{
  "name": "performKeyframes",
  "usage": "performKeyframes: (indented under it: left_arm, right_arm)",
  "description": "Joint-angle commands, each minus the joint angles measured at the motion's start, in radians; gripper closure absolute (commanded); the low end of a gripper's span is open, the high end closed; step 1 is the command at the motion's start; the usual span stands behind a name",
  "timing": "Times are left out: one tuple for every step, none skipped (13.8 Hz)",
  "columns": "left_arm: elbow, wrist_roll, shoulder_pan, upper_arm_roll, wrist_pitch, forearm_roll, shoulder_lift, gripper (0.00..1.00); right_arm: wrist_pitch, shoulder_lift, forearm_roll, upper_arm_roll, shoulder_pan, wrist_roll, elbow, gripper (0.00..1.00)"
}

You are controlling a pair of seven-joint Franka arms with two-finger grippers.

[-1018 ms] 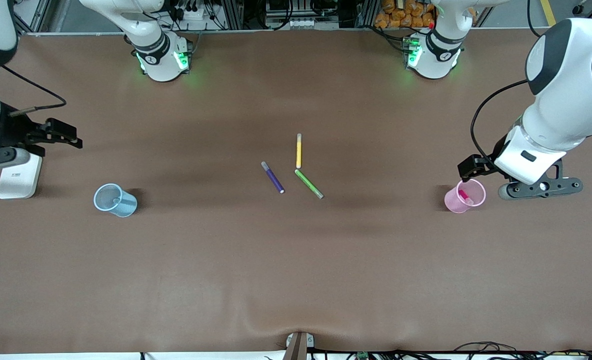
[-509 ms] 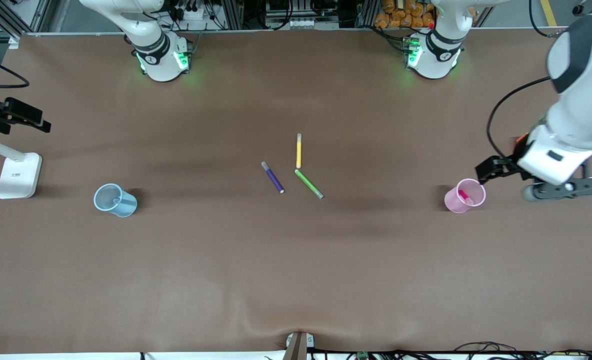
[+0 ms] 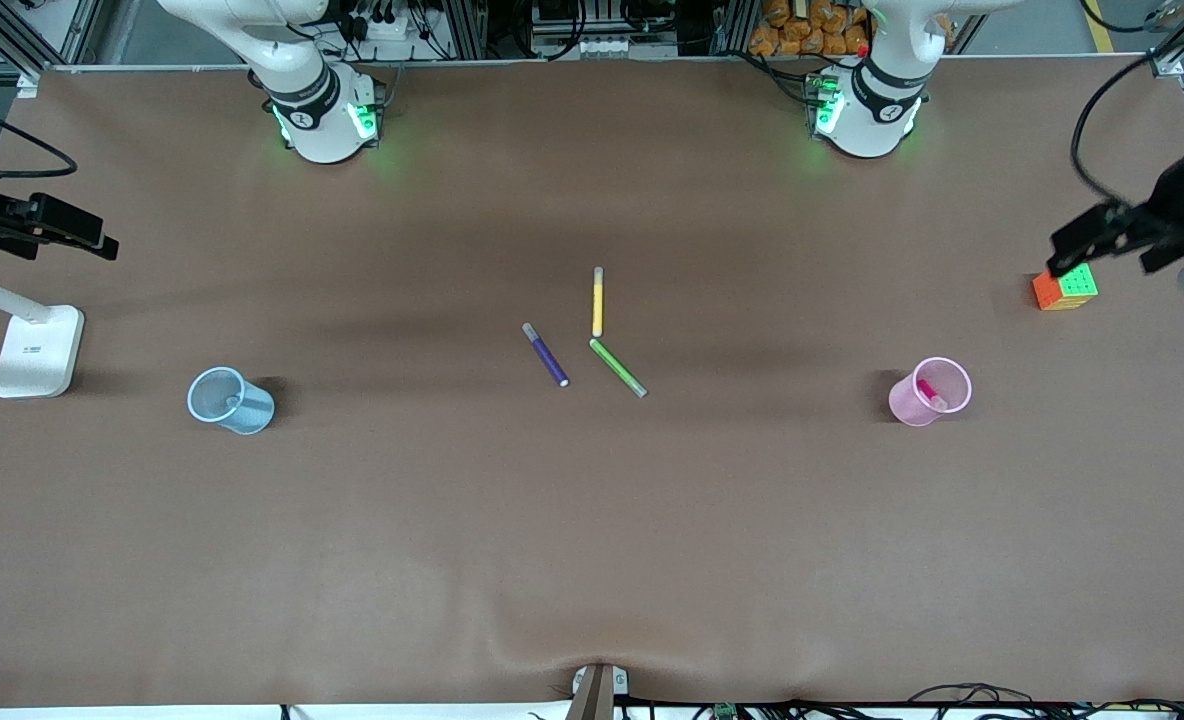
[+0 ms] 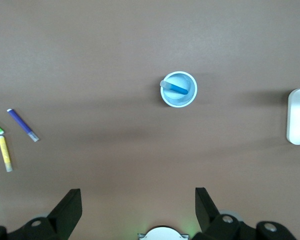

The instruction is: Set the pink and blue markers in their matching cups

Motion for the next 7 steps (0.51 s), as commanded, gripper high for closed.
performKeyframes:
  left_arm:
    - [-0.065, 0.066, -0.010, 0.043, 0.014, -0.038, -0.054, 0.00]
    - [-0.068, 0.071, -0.013, 0.057, 0.027, -0.042, -0.046, 0.00]
    - [-0.067, 0.071, -0.016, 0.058, 0.028, -0.042, -0.038, 0.00]
    - [-0.074, 0.071, -0.019, 0.058, 0.027, -0.044, -0.038, 0.00]
    - [-0.087, 0.072, -0.021, 0.058, 0.025, -0.044, -0.038, 0.00]
    - [-0.091, 0.074, -0.021, 0.060, 0.025, -0.044, -0.038, 0.00]
    - [-0.088, 0.083, -0.021, 0.060, 0.028, -0.038, -0.038, 0.00]
  right_arm:
    - [-0.016, -0.008, -0.055, -0.005, 0.038, 0.000, 0.012, 0.00]
    - [-0.016, -0.009, -0.055, -0.005, 0.038, -0.001, 0.012, 0.00]
    - [-0.016, -0.009, -0.057, -0.005, 0.038, 0.000, 0.012, 0.00]
    - [-0.016, -0.009, -0.057, -0.005, 0.038, -0.001, 0.013, 0.00]
    - [-0.016, -0.009, -0.057, -0.007, 0.036, -0.001, 0.013, 0.00]
    - [-0.013, -0.009, -0.057, -0.007, 0.033, -0.001, 0.013, 0.00]
    - [-0.010, -0.009, -0.057, -0.007, 0.033, 0.000, 0.013, 0.00]
